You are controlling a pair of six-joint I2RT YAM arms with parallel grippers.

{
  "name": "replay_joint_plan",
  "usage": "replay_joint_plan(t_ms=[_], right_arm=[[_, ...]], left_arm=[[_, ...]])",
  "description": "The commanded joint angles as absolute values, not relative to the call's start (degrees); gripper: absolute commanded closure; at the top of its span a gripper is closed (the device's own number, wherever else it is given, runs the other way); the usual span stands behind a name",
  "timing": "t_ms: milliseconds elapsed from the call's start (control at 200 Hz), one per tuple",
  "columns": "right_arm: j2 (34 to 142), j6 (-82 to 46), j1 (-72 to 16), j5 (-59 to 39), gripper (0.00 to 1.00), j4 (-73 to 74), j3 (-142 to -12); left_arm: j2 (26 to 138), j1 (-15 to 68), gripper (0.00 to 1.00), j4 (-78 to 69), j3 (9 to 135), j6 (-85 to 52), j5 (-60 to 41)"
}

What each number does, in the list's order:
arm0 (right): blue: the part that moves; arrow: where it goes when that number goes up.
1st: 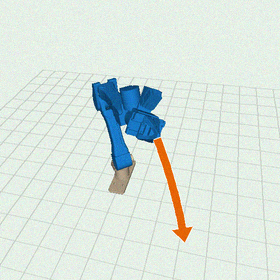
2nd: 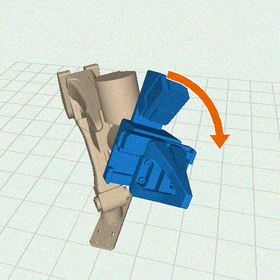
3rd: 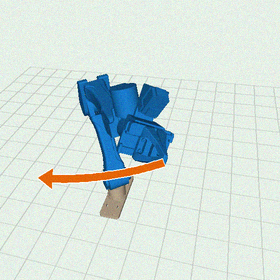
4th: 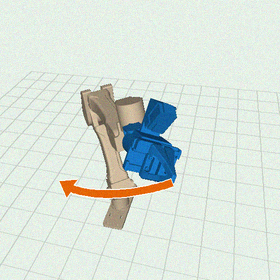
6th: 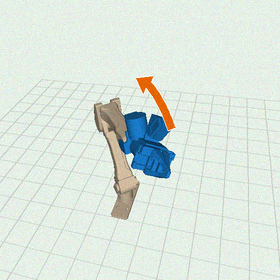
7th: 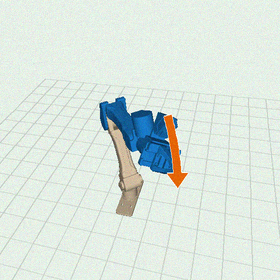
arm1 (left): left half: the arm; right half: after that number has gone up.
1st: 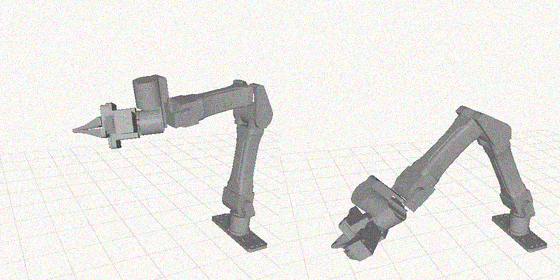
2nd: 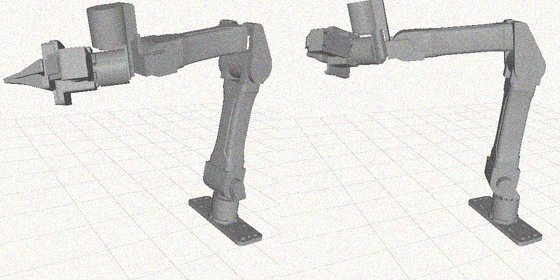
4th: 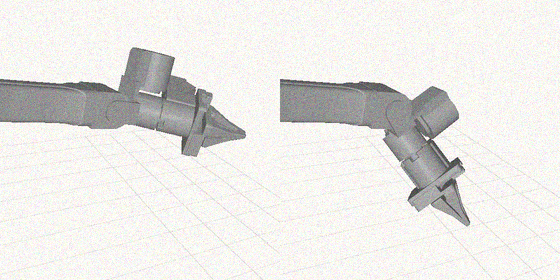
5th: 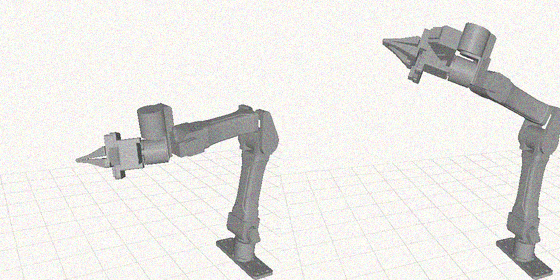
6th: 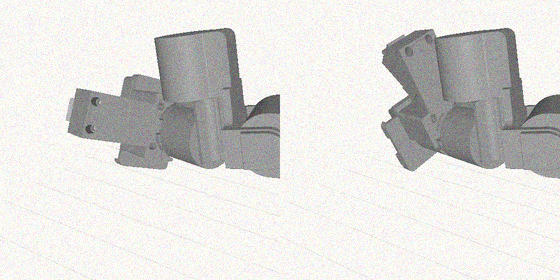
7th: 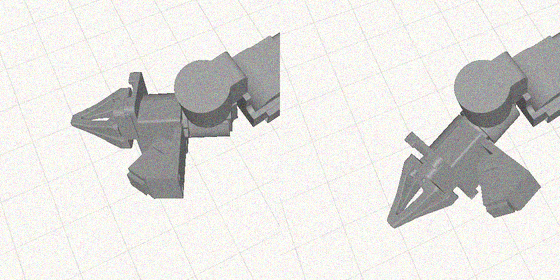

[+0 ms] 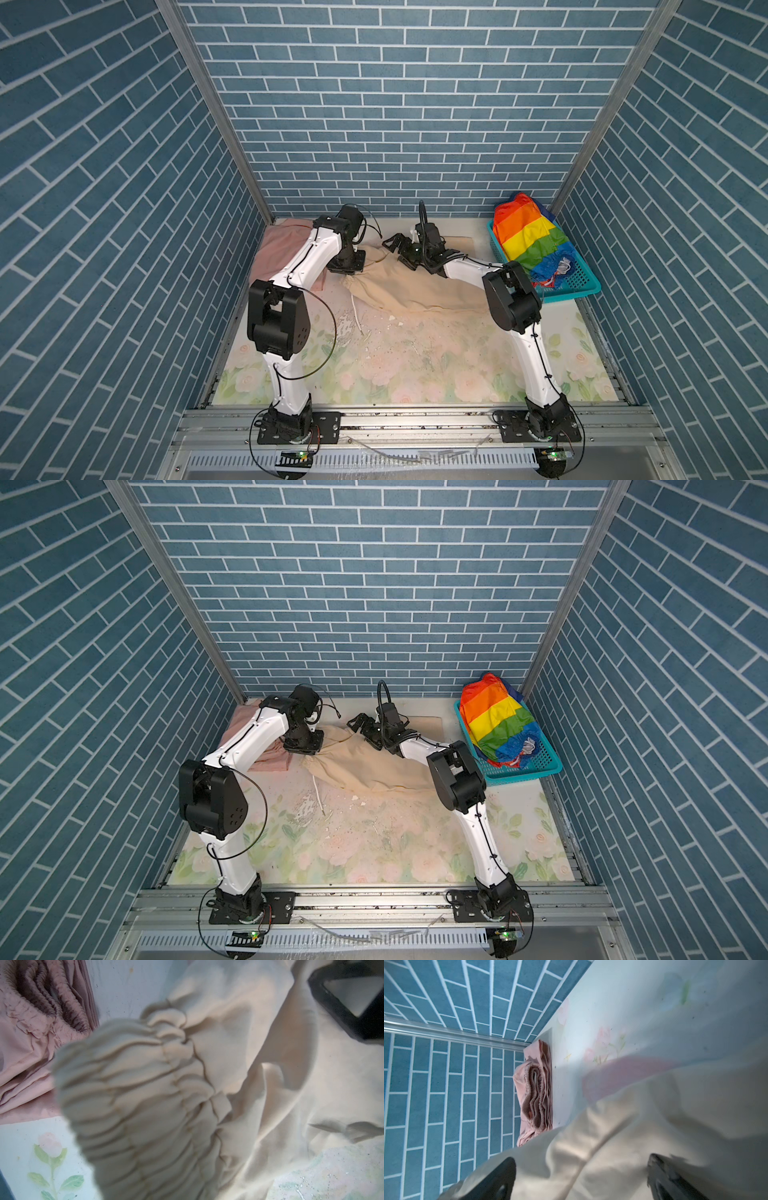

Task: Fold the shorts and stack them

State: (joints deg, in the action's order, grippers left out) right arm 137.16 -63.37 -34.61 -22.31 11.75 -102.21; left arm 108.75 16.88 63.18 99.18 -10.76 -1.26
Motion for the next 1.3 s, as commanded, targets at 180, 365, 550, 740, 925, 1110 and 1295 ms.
replay_joint_plan(t_ms=[180,365,550,740,925,1110,1295], right_arm=[[149.4,-64.4,-32.1,-21.1,0.01,9.4,-119.1],[148.9,-61.9,-31.2,-23.0,0.02,6.2,-124.9],[133.4,-59.5,-31.2,-22.6,0.02,8.9,-109.1],[115.7,-62.1,-33.1,-18.0,0.02,18.1,-80.9],[107.7,-66.4,-37.0,-14.1,0.02,26.6,-62.4],[107.8,-68.5,-40.4,-13.8,0.02,30.1,-56.6],[109.6,-70.3,-42.4,-14.1,0.01,32.3,-54.0]], left_arm=[[106.1,17.3,1.0,64.1,99.0,-8.8,-2.3],[106.2,18.5,1.0,65.5,101.0,-8.3,-0.9],[106.8,18.7,1.0,66.6,102.6,-7.8,0.8],[108.8,18.8,1.0,68.2,106.8,-8.4,0.8],[111.5,19.8,1.0,71.3,112.8,-9.3,1.0],[113.8,21.0,1.0,73.1,116.2,-9.8,1.6],[116.3,21.5,1.0,75.5,119.0,-10.5,2.5]])
